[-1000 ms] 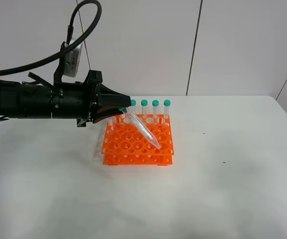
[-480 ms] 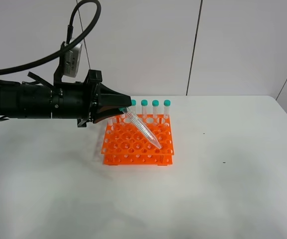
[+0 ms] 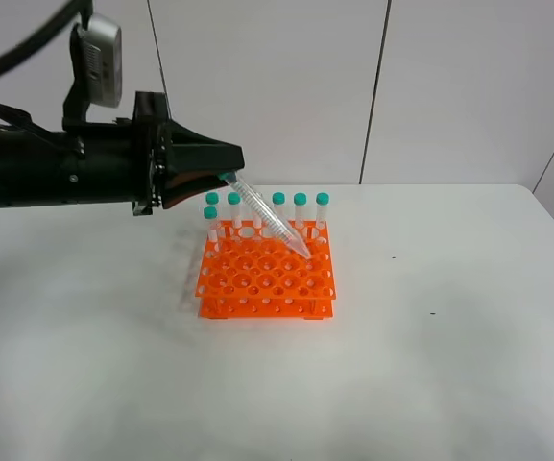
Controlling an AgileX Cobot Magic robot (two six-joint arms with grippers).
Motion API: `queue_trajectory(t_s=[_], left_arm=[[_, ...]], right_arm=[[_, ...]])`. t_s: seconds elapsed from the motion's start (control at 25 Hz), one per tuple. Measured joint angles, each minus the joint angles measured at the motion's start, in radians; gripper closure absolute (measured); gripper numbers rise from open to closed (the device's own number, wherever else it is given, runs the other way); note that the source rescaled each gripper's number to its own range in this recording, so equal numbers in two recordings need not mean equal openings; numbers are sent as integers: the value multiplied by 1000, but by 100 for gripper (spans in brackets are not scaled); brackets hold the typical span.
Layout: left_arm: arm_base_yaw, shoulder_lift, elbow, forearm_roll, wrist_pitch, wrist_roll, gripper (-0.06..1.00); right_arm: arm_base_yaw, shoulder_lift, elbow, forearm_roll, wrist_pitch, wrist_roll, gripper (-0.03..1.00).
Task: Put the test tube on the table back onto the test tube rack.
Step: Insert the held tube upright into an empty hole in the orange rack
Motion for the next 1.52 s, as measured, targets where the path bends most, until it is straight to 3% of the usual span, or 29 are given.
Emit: queue_trajectory(t_s=[0.32,0.48,0.64,0.84,1.0,1.12,1.32,1.52], left_arm=[[0,-195,0,194,-171,0,93],[0,-249,0,344,-282,0,93],[-40,-289,0,635,-420,-114,93],[-157,-287,0,1137,-586,-459,93],[-251,-244,0,1453,-716,-710,93],[-275,-178,0,1524,-814,-788,93],[-275,-15,0,1542,-944,-796,93],[-275,124,-57,1544,-966,-798,93]], right_arm=[[0,0,0,0,0,0,-3],[0,0,0,0,0,0,-3],[0,0,0,1,0,0,-3],[0,0,0,1,0,0,-3],[0,0,0,1,0,0,-3],[0,0,0,1,0,0,-3],[0,0,0,1,0,0,-3],[0,0,0,1,0,0,-3]])
